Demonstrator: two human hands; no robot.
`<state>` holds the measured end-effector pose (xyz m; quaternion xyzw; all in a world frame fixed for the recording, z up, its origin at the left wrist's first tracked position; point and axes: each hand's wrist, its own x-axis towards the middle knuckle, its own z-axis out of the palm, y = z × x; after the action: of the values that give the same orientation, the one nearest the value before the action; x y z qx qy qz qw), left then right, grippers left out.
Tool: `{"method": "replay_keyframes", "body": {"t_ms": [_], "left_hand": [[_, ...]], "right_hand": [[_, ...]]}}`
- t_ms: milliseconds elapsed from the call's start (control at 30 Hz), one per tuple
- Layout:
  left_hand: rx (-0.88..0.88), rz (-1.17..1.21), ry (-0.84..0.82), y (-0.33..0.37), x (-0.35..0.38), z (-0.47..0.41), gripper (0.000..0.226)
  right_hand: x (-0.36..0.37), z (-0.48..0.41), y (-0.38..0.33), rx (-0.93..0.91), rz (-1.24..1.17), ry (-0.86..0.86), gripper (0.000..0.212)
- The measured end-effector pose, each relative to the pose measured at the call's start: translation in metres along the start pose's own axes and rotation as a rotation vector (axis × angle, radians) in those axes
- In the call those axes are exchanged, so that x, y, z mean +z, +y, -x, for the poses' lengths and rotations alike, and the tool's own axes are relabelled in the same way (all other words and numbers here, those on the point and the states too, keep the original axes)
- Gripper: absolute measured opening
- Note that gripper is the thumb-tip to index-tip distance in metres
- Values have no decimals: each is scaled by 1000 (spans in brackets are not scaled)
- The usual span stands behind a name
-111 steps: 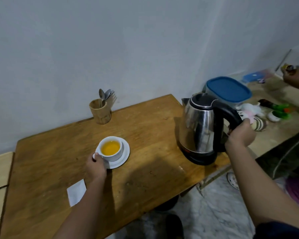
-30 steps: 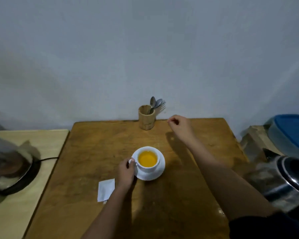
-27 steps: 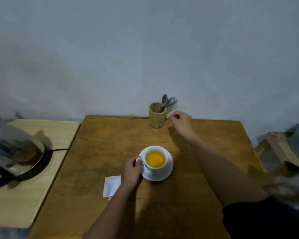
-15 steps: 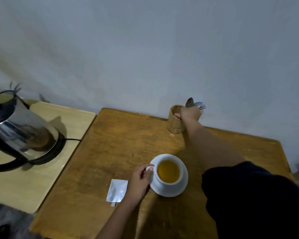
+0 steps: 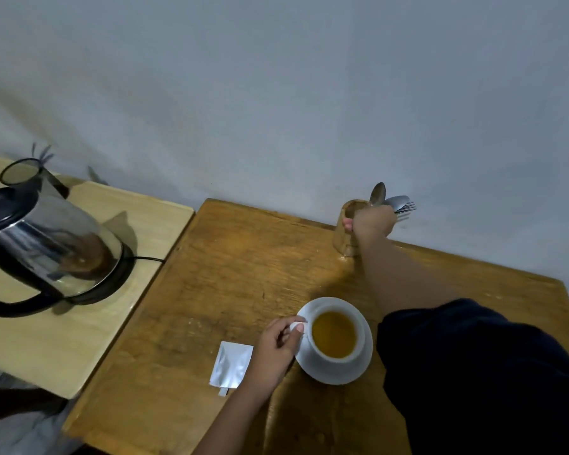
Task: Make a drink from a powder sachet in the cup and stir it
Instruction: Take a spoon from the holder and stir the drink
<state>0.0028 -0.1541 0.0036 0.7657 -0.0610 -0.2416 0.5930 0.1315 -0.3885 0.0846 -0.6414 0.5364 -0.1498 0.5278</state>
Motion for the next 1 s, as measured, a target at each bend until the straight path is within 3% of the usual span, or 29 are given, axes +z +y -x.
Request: {"method": "replay_keyframes", "body": {"t_ms": [133,400,600,700,833,1000], "left_hand": [[0,0,-19,-1,-1,-2,18],[-14,-37,-67,13,-4,2,14],[-20,-20,-75,29,-5,13,16],[-50,-14,-78,31,-5,15,18],[-73,-37,-72,31,-4,13,15],[-44,-48,-67,32,-3,12,14]], "right_hand": [[-7,14,3,-164,32,37,21],[-61,43,-28,-723,277,-30,17],[-113,79,-43,-1048,728,-312,13],[-127,89,-33,-1106,1011,-442,8],[-133,98,-5,-952,1054,-694,12],[-134,103,24,-792,1190,-828,8]]}}
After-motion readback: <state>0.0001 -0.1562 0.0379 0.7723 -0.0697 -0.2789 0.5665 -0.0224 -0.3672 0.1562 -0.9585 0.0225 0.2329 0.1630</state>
